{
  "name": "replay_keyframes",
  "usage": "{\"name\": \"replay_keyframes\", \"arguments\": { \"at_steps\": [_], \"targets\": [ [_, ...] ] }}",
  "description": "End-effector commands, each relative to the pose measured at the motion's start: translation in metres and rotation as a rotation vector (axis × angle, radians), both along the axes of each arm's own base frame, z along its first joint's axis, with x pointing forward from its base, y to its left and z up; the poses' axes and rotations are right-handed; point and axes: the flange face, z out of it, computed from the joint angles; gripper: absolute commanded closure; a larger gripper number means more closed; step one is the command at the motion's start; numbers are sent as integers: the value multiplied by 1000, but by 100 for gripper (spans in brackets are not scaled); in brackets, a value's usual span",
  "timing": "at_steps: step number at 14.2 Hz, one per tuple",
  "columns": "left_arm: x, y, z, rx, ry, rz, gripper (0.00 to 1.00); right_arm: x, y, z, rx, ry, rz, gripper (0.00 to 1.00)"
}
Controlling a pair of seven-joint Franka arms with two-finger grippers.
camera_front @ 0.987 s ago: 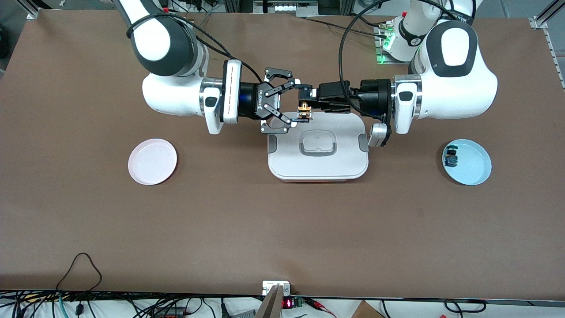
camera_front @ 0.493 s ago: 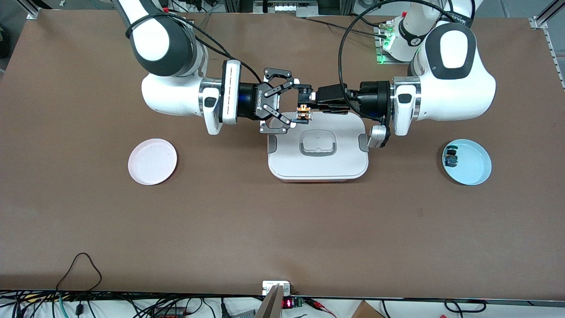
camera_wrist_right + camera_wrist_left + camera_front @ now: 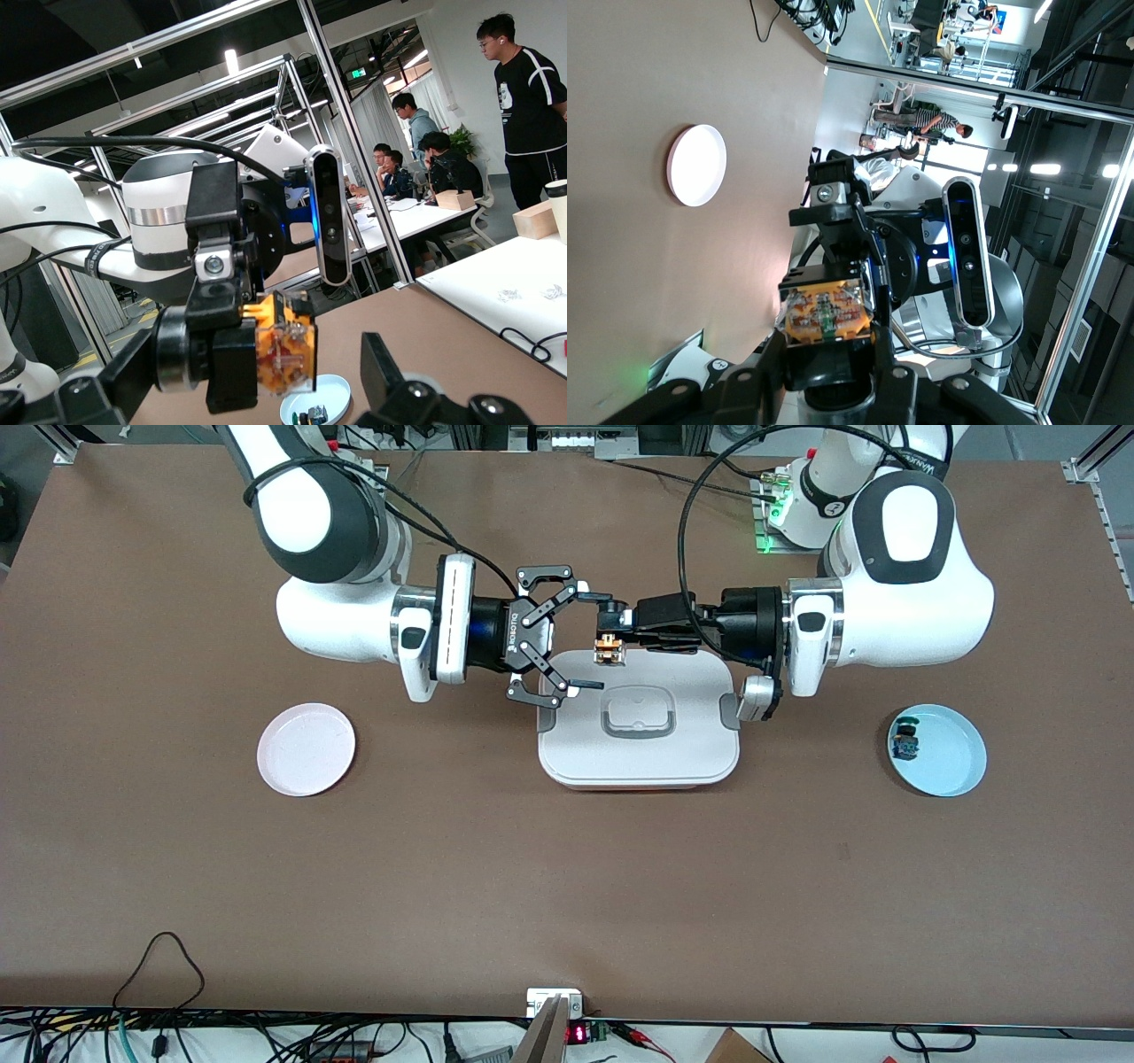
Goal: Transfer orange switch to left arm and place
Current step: 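Open the right gripper while the left gripper pulls the switch away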
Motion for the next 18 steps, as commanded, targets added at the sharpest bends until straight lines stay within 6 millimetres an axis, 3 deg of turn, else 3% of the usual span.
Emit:
{"name": "replay_keyframes", "arguments": {
  "at_steps": [1,6,9,12,16,18],
  "targets": [
    [4,12,12,99,-70,-23,85,3,-18,-5,-7,19,-2,0],
    [9,53,33,344,-194,-204,85,-1,-45,-28,-89,4,85,0],
    [3,68,36,547,-243,-333,85,5,-73,-44,-179,-13,137,0],
    [-2,86,19,785,-259,-442,86,13,-102,-54,-299,18,184,0],
    [0,116,1,979,-404,-667,87,23,-142,-64,-481,217,183,0],
    [8,142,-26,1028,-457,-833,87,24,-154,-69,-562,380,153,0]
  ]
}}
